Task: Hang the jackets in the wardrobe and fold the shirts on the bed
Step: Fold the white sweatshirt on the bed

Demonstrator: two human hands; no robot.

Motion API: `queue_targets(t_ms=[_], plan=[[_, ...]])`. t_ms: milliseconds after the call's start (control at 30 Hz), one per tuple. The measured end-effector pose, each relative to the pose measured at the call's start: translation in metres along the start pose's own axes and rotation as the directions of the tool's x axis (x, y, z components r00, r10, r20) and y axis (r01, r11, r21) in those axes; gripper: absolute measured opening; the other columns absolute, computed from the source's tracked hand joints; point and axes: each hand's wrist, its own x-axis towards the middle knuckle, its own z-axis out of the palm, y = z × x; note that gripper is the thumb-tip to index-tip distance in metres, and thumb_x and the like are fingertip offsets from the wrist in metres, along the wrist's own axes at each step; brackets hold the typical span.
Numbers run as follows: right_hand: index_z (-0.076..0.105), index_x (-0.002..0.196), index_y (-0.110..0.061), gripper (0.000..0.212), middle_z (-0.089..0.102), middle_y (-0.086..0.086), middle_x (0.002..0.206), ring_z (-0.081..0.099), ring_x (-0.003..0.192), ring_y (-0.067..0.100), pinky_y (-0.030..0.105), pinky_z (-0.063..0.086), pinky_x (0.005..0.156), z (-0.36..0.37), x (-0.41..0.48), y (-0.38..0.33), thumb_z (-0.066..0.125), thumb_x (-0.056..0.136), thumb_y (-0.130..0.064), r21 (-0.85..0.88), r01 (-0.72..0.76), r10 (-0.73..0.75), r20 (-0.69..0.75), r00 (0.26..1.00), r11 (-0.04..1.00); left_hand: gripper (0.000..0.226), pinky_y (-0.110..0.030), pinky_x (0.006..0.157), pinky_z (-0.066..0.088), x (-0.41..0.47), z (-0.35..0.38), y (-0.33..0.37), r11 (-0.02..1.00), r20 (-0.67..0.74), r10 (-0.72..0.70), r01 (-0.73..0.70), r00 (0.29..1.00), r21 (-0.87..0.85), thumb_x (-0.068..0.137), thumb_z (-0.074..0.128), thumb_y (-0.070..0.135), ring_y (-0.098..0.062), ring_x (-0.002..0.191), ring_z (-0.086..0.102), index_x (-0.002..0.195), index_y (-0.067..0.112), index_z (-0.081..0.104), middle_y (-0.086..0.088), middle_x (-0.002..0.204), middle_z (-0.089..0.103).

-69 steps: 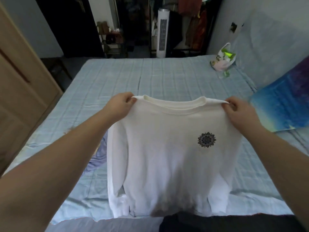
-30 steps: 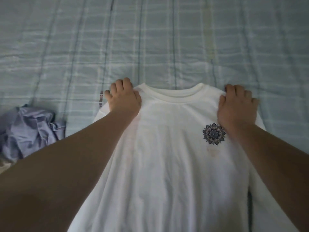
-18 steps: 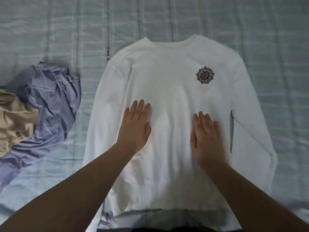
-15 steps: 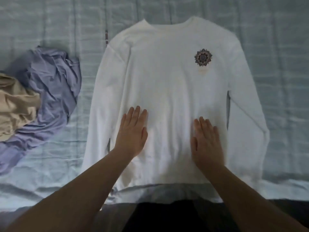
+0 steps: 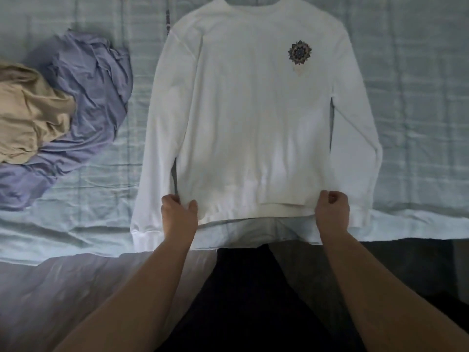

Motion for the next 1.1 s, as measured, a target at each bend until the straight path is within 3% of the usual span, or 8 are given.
queue_targets(t_ms=[133, 233, 367, 533, 633, 767, 933, 1100], plan=[[0.053, 0.126, -0.007, 0.047, 0.058, 0.015, 0.122, 0.056, 0.107, 0.035, 0.041, 0.045, 0.094, -0.003, 0.013, -0.005, 0.048, 0.092, -0.039, -0.072, -0.054, 0.057, 0.043, 0.997, 0.996, 0.03, -0.032, 0.071, 0.039, 0.01, -0.009, 0.001, 0.993, 0.101, 0.014, -0.025, 0.995, 0.112, 0.093, 0.059, 0.03, -0.029, 0.084, 0.056, 0.109, 0.005, 0.056, -0.01, 0.098, 0.062], [0.048, 0.131, -0.006, 0.046, 0.055, 0.018, 0.123, 0.054, 0.11, 0.039, 0.042, 0.045, 0.095, -0.003, 0.013, -0.008, 0.05, 0.089, -0.025, -0.151, -0.035, 0.053, 0.113, 0.992, 0.988, 0.018, -0.033, 0.064, 0.043, 0.014, -0.016, 0.002, 0.998, 0.106, -0.024, 0.031, 0.994, -0.063, 0.089, 0.056, 0.022, -0.032, 0.08, 0.059, 0.101, 0.01, 0.053, -0.008, 0.088, 0.061], [0.042, 0.119, -0.008, 0.032, 0.047, 0.012, 0.108, 0.048, 0.099, 0.029, 0.036, 0.039, 0.083, -0.02, 0.013, -0.002, 0.051, 0.089, -0.011, -0.085, -0.004, 0.014, 0.117, 0.993, 0.996, 0.02, -0.03, 0.053, 0.044, 0.007, -0.029, -0.006, 0.963, 0.196, 0.017, 0.037, 0.98, -0.266, 0.091, 0.056, 0.019, -0.024, 0.063, 0.056, 0.11, 0.012, 0.054, -0.011, 0.088, 0.064], [0.041, 0.111, -0.018, 0.036, 0.055, 0.014, 0.111, 0.055, 0.094, 0.032, 0.045, 0.051, 0.083, -0.052, 0.022, 0.015, 0.064, 0.084, -0.015, -0.049, 0.038, -0.036, 0.048, 0.998, 0.998, 0.023, -0.029, 0.044, 0.049, 0.007, -0.037, -0.021, 0.984, 0.253, 0.054, -0.007, 0.966, -0.18, 0.091, 0.057, 0.021, -0.025, 0.058, 0.062, 0.114, 0.019, 0.057, -0.007, 0.094, 0.069], [0.043, 0.128, -0.007, 0.049, 0.053, 0.011, 0.113, 0.054, 0.101, 0.033, 0.038, 0.042, 0.086, -0.05, 0.024, 0.024, 0.068, 0.086, -0.015, -0.178, 0.094, -0.068, 0.148, 0.987, 0.98, 0.029, -0.043, 0.064, 0.058, 0.014, -0.03, -0.02, 0.996, 0.199, 0.081, -0.073, 0.977, -0.047, 0.087, 0.06, 0.022, -0.027, 0.074, 0.065, 0.115, 0.016, 0.057, -0.004, 0.096, 0.068], [0.038, 0.138, -0.004, 0.062, 0.053, 0.015, 0.123, 0.054, 0.113, 0.037, 0.036, 0.04, 0.088, -0.035, 0.022, 0.017, 0.07, 0.087, -0.019, -0.289, 0.22, -0.148, 0.251, 0.957, 0.932, 0.037, -0.035, 0.069, 0.046, 0.013, -0.022, -0.004, 0.998, 0.136, 0.053, -0.058, 0.989, 0.036, 0.084, 0.061, 0.013, -0.029, 0.086, 0.063, 0.12, 0.009, 0.05, -0.005, 0.098, 0.063], [0.045, 0.131, -0.006, 0.043, 0.06, 0.013, 0.114, 0.057, 0.1, 0.031, 0.033, 0.04, 0.083, -0.054, 0.016, 0.001, 0.057, 0.096, -0.029, -0.313, 0.24, -0.174, 0.224, 0.959, 0.919, 0.062, -0.044, 0.099, 0.044, -0.017, -0.022, 0.027, 0.971, 0.061, 0.131, -0.141, 0.989, 0.194, 0.08, 0.051, 0.002, -0.032, 0.123, 0.046, 0.139, 0.015, 0.037, -0.011, 0.133, 0.047], [0.051, 0.124, -0.011, 0.031, 0.058, 0.005, 0.102, 0.056, 0.087, 0.023, 0.035, 0.043, 0.078, -0.095, 0.034, -0.007, 0.055, 0.096, -0.023, -0.279, 0.276, -0.234, 0.175, 0.956, 0.92, 0.055, -0.034, 0.099, 0.041, -0.045, 0.004, 0.078, 0.922, 0.287, 0.319, -0.365, 0.903, 0.125, 0.091, 0.048, 0.01, -0.023, 0.123, 0.048, 0.145, 0.022, 0.039, -0.004, 0.142, 0.045]])
